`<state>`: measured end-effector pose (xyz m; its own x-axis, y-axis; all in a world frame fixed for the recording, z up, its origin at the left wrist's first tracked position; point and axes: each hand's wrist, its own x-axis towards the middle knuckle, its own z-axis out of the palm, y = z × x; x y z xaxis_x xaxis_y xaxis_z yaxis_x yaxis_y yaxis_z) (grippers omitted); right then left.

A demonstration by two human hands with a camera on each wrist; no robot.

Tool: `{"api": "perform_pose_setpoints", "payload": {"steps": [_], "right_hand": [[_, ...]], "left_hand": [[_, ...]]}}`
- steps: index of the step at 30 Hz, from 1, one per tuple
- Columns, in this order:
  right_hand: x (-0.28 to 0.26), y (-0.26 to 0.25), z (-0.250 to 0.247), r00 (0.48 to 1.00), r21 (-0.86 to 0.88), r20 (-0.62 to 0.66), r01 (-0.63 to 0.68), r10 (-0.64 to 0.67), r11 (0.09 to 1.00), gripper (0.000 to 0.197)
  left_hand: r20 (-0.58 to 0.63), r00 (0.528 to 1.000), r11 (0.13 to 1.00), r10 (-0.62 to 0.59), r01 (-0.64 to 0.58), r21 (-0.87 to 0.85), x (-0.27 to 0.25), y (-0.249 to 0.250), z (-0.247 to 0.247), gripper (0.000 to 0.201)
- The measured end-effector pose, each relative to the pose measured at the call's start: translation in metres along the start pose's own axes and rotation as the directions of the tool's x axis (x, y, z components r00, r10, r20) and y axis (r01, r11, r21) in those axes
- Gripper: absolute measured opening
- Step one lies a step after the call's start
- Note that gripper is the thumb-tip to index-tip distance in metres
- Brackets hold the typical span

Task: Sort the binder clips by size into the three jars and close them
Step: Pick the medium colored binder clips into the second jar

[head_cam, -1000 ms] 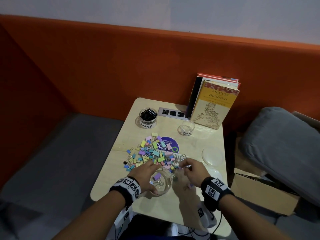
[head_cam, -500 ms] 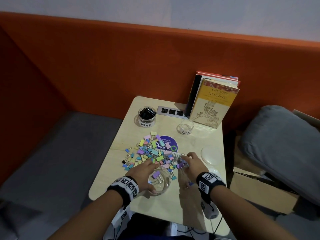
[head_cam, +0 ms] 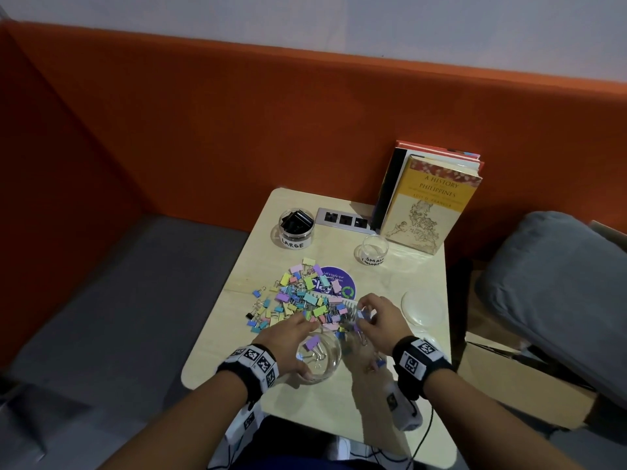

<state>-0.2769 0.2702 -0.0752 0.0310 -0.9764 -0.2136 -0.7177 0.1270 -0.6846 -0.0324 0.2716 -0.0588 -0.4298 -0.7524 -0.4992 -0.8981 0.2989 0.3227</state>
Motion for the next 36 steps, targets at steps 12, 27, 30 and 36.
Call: {"api": "perform_pose_setpoints", "payload": {"steps": [12, 27, 30, 36], "right_hand": [[-0.018, -0.027, 0.014, 0.920, -0.042, 0.303, 0.274, -0.249, 0.961, 0.044], [-0.033, -0.030, 0.044, 0.902, -0.190, 0.412, 0.223, -0.128, 0.956, 0.118], [-0.038, -0.031, 0.042, 0.906, -0.183, 0.397, 0.232, -0.144, 0.955, 0.109], [-0.038, -0.027, 0.043, 0.917, -0.191, 0.391, 0.168, -0.082, 0.967, 0.106]], "left_hand": [[-0.032, 0.999, 1.000, 0.017, -0.017, -0.001, 0.000, 0.000, 0.003, 0.101], [-0.095, 0.993, 0.993, 0.066, -0.075, -0.092, -0.003, -0.003, 0.025, 0.094], [-0.085, 0.995, 0.982, 0.052, -0.067, -0.178, -0.003, -0.014, 0.028, 0.092], [-0.262, 0.952, 0.970, -0.156, 0.197, 0.141, -0.003, -0.043, 0.013, 0.053]]}}
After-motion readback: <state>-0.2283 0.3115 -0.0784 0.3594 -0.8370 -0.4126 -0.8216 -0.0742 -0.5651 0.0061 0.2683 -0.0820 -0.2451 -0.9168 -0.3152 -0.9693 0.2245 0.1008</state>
